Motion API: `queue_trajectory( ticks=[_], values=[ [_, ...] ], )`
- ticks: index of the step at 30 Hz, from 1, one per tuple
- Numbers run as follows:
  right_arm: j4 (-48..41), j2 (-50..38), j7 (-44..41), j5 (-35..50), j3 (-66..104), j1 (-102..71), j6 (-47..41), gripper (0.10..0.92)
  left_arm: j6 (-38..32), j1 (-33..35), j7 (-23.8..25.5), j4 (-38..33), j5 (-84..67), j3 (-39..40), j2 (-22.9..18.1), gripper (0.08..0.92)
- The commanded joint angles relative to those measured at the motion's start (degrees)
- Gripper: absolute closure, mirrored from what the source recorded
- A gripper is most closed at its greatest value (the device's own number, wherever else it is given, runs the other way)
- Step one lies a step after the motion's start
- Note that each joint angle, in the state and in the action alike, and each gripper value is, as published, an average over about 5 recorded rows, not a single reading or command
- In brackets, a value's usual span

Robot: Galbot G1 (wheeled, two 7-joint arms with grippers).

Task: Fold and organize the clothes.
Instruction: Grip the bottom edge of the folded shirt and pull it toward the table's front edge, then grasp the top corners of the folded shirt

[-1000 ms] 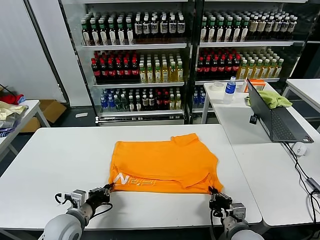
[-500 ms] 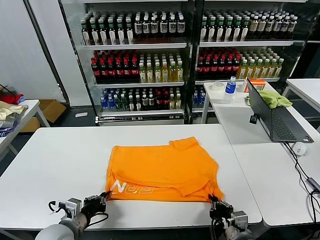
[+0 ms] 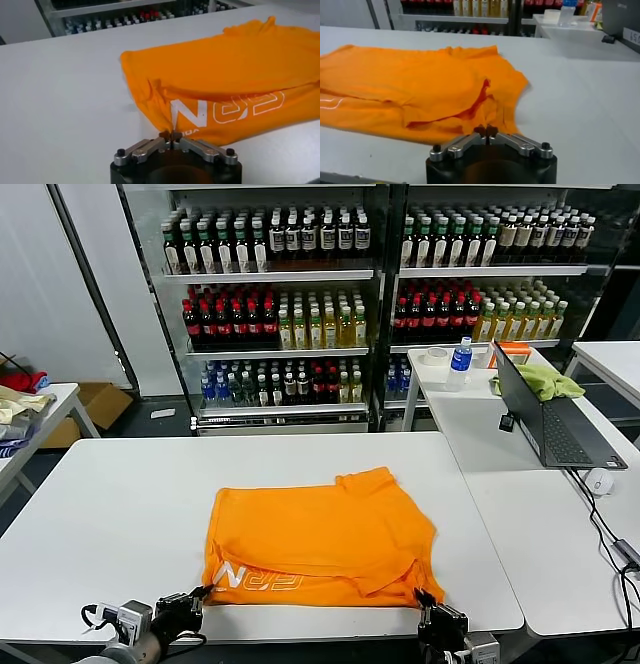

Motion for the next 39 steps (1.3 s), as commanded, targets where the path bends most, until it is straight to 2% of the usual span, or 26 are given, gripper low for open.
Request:
queue_trajectory(
  ticks=[1, 9, 12, 16, 21, 26, 34, 39],
  values=[
    [1.20, 0.08, -0.19, -1.60, 0.19, -2.05, 0.78, 0.911, -0.16, 5.03, 0.53, -1.94, 5.22, -1.77, -0.55, 0.920],
    [1.66, 0.31, 0.14, -2.83, 0.17, -3.00, 1.44, 0.911, -0.10, 7.18, 2.35, -2.11, 10.43, -2.91, -0.87, 0.914],
    [2.18, 0.05, -0.11, -4.51, 0.56, -3.83, 1.99, 0.911, -0.12, 6.52, 2.38, -1.98, 9.98, -3.27, -0.85, 0.863],
    [3.35, -0.29, -1.14, -6.00, 0.99, -4.99, 3.49, 0.894, -0.13, 5.63, 2.66, -3.38, 7.89, -3.97, -0.71, 0.746],
    [7.09, -1.61, -1.63, -4.60, 3.27, -4.96, 3.34, 0.768, -0.69, 3.48, 2.25, -6.53, 3.27, -5.79, -0.19, 0.607],
    [7.64, -3.53, -0.84, -0.63, 5.78, 0.03, 2.24, 0.620, -6.31, -1.59, -1.14, -5.99, -6.06, -5.98, 0.65, 0.460],
    [-3.68, -3.17, 3.48, 8.35, 1.06, 21.74, -3.59, 0.395, -10.31, -11.96, -1.28, 2.30, -8.49, -1.40, 2.08, 0.233],
    [-12.41, -2.11, 4.39, 10.47, -3.11, 32.63, -5.37, 0.254, -10.47, -18.66, -0.87, 7.53, -9.37, 2.55, 2.68, 0.180]
  ],
)
